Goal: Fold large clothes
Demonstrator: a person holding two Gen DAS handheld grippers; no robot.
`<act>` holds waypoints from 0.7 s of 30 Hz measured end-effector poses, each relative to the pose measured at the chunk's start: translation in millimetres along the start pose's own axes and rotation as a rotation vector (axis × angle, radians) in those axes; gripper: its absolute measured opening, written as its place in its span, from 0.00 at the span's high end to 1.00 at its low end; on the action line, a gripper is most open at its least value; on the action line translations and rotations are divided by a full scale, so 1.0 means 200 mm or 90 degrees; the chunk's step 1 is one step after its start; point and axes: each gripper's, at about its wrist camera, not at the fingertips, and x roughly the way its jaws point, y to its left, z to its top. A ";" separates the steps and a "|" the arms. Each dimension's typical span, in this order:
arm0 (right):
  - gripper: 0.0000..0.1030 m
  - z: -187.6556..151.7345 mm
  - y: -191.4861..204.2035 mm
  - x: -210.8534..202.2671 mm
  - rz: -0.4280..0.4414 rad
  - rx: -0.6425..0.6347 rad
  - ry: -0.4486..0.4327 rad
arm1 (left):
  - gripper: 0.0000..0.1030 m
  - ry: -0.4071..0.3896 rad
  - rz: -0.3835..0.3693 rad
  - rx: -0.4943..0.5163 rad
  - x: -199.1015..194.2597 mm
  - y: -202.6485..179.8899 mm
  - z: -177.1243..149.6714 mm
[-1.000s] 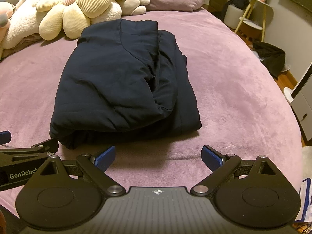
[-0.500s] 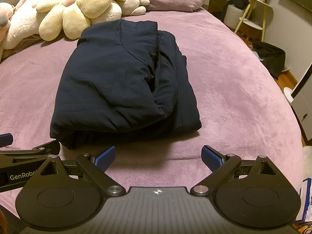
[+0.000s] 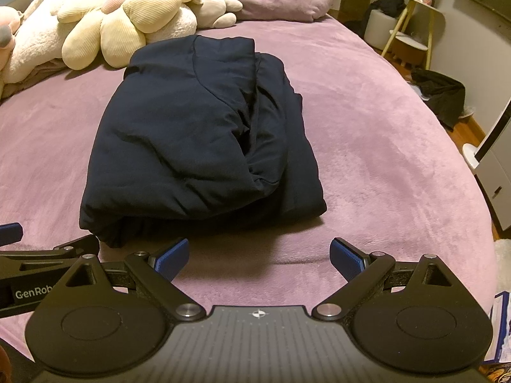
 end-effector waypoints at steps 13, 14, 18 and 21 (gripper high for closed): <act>0.07 0.01 0.00 -0.01 -0.007 0.004 -0.006 | 0.00 -0.015 -0.003 0.010 -0.02 -0.01 0.00; 0.07 0.01 0.00 -0.01 -0.008 0.006 -0.007 | 0.00 -0.016 -0.004 0.010 -0.02 -0.01 0.00; 0.07 0.02 0.00 -0.01 -0.008 0.008 -0.007 | 0.00 -0.013 -0.005 0.012 -0.02 -0.01 0.00; 0.07 0.02 0.00 -0.01 -0.008 0.009 -0.008 | 0.00 -0.008 -0.007 0.010 -0.01 -0.01 0.00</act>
